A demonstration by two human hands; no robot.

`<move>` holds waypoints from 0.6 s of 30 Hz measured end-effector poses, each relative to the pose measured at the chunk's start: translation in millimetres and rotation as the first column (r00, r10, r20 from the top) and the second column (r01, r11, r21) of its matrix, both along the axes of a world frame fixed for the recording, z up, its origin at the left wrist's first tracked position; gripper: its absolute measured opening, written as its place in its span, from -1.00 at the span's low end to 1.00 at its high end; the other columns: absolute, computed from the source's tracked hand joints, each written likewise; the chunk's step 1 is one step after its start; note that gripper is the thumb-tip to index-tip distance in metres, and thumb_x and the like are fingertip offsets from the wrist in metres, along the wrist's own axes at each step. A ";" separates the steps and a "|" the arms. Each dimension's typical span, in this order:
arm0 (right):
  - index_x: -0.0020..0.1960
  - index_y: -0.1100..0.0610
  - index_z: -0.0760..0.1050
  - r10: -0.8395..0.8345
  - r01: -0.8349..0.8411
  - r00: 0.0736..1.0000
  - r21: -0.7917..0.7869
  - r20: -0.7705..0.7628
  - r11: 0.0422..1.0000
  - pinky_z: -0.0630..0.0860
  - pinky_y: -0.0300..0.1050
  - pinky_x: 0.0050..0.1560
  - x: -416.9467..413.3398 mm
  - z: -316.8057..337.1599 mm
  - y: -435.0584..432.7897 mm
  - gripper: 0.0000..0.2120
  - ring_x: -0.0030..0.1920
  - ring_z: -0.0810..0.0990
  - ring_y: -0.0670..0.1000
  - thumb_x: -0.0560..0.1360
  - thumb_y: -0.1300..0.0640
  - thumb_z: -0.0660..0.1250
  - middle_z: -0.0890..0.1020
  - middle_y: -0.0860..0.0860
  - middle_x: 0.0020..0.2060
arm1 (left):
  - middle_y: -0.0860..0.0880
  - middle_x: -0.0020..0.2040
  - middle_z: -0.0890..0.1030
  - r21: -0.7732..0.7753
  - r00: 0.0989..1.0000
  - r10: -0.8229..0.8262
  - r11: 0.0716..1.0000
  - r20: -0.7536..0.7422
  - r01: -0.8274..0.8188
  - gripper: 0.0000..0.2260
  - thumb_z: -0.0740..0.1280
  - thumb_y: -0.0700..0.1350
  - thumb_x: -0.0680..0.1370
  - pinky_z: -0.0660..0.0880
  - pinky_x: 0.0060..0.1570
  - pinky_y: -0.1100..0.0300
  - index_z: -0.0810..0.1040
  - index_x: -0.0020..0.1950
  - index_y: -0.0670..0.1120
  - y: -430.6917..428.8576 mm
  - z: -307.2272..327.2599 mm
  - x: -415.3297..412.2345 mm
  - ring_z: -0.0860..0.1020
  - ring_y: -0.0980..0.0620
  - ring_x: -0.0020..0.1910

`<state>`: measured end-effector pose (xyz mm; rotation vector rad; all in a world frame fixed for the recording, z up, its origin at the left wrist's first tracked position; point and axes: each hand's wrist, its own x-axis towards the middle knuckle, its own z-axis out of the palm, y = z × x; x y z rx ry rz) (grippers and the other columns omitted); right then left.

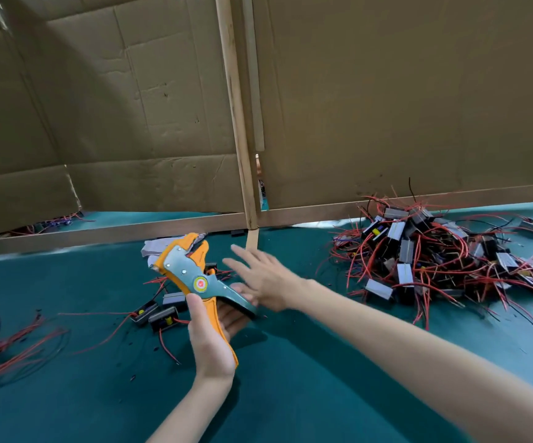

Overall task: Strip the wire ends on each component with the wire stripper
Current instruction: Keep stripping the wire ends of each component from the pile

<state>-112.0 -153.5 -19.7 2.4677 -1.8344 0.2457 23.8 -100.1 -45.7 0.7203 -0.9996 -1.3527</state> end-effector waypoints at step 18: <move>0.24 0.12 0.37 0.051 -0.138 0.981 0.485 0.189 0.864 -0.14 0.37 0.44 89.2 7.5 -85.7 -0.78 0.51 0.06 0.17 0.66 0.09 0.06 0.31 0.19 0.41 | -0.19 0.04 0.63 0.069 0.935 0.351 0.935 -0.058 -0.347 -0.54 -0.06 0.14 0.67 0.62 -0.15 0.18 0.55 0.06 -0.07 -20.2 3.8 11.8 0.64 -0.04 -0.02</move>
